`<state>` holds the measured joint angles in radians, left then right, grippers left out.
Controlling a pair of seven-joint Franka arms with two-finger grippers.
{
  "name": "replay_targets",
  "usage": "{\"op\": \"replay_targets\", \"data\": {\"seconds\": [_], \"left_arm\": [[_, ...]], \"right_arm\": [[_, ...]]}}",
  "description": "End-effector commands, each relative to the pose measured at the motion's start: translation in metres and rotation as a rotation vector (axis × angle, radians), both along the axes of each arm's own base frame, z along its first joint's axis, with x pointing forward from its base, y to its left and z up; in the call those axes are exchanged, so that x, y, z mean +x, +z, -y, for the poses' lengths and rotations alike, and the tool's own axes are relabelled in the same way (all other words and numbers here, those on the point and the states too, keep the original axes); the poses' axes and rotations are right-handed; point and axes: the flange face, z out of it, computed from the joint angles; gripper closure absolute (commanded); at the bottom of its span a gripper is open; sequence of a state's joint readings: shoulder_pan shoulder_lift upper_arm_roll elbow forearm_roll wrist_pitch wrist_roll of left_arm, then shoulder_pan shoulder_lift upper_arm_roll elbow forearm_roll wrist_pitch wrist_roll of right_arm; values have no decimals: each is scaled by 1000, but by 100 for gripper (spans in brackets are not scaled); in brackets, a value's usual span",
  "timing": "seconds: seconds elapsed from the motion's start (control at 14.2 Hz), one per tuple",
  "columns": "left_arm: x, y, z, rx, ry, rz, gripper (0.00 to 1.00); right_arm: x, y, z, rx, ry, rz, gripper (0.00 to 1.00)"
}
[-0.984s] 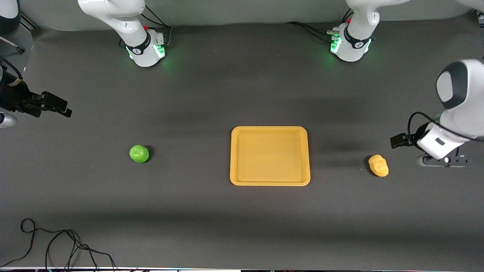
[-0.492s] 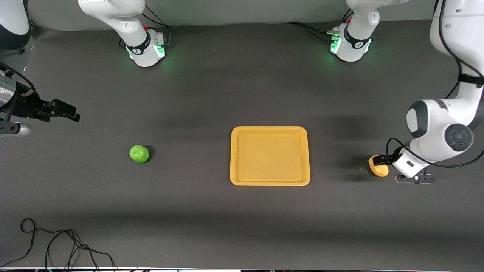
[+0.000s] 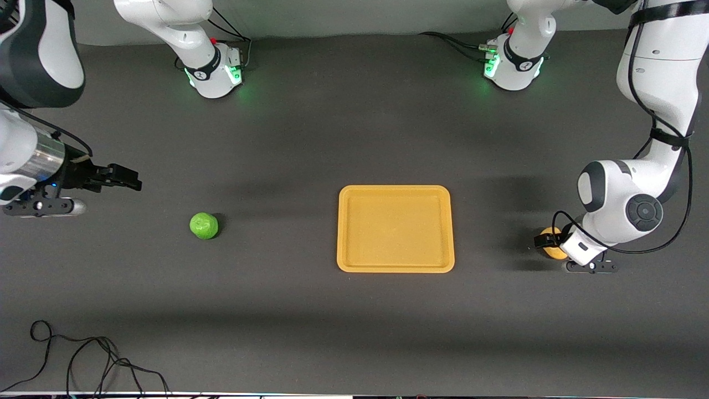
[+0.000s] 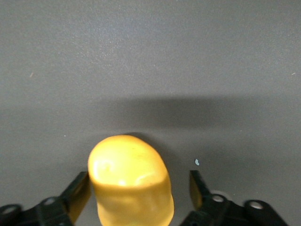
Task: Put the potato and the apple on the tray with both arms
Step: 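Reach the right gripper to the apple while the left gripper reaches the potato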
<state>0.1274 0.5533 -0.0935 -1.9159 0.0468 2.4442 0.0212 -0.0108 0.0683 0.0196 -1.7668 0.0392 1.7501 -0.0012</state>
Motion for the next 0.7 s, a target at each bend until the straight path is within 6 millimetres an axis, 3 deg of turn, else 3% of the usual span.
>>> {"op": "replay_targets", "data": {"seconds": [0.0, 0.07, 0.14, 0.28, 0.35, 0.49, 0.63], "left_arm": [[-3, 7, -2, 16, 7, 5, 51], [-2, 11, -1, 17, 5, 6, 58], [-1, 19, 2, 18, -1, 9, 59], [3, 59, 11, 25, -16, -9, 59], [4, 87, 26, 32, -29, -33, 59], [4, 136, 79, 51, -40, -82, 59], [0, 166, 142, 74, -17, -100, 59]], "right_arm": [[-5, -33, -2, 11, 31, 45, 0], [-5, -49, -3, 10, 34, 59, 0], [-7, -69, -2, 9, 31, 74, 1], [-14, -117, -4, 5, 29, 105, 2], [-19, -135, -7, 5, 30, 98, 2], [-28, -169, -13, 4, 37, 106, 2], [-27, -203, -21, 2, 40, 108, 1]]}}
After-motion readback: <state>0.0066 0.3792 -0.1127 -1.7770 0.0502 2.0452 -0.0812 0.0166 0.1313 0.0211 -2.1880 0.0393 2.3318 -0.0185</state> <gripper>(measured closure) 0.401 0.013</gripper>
